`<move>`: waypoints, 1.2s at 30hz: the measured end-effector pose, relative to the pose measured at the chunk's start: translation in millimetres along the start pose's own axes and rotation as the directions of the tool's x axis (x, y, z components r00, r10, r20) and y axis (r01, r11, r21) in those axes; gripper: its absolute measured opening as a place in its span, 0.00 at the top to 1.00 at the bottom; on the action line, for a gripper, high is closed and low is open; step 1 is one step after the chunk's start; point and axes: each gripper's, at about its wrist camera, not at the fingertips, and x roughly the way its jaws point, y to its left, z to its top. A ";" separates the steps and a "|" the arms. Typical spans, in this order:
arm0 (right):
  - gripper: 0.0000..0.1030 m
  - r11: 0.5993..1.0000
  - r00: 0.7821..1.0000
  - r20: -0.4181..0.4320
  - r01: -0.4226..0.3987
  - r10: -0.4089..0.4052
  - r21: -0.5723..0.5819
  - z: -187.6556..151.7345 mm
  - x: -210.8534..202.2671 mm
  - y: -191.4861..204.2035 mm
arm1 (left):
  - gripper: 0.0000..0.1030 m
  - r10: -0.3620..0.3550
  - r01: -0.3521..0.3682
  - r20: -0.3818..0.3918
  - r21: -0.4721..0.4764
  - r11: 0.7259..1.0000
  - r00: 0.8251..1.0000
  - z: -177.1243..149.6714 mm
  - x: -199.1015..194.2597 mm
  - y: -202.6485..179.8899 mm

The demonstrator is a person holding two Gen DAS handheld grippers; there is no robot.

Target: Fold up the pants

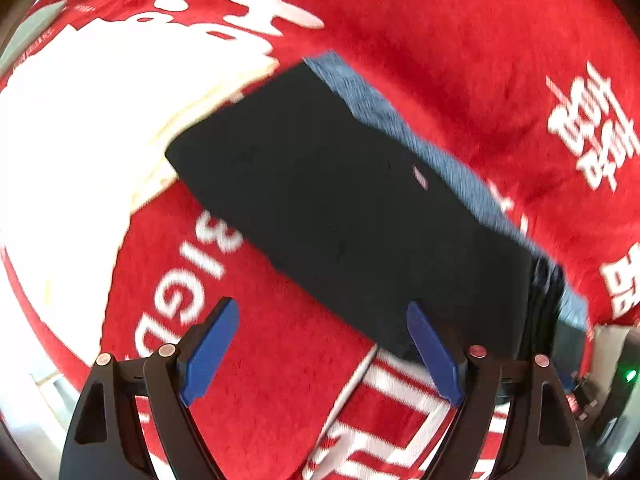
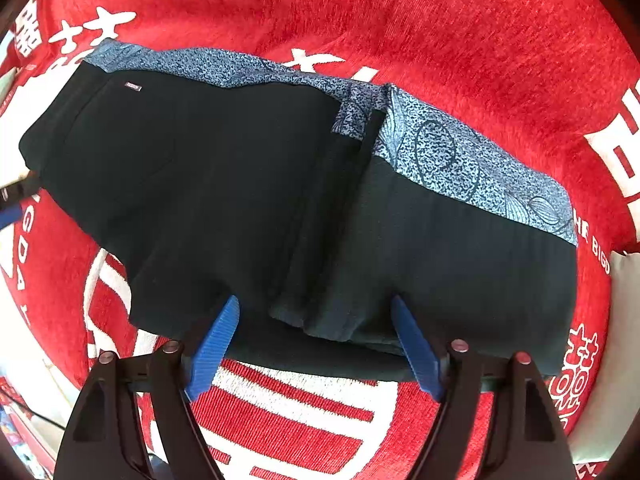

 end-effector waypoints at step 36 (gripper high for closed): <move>0.23 1.000 1.000 -0.012 -0.021 0.021 -0.010 21.4 -12.0 8.1 | 0.53 -0.133 0.140 0.052 -0.173 0.975 0.990 57.4 44.3 13.3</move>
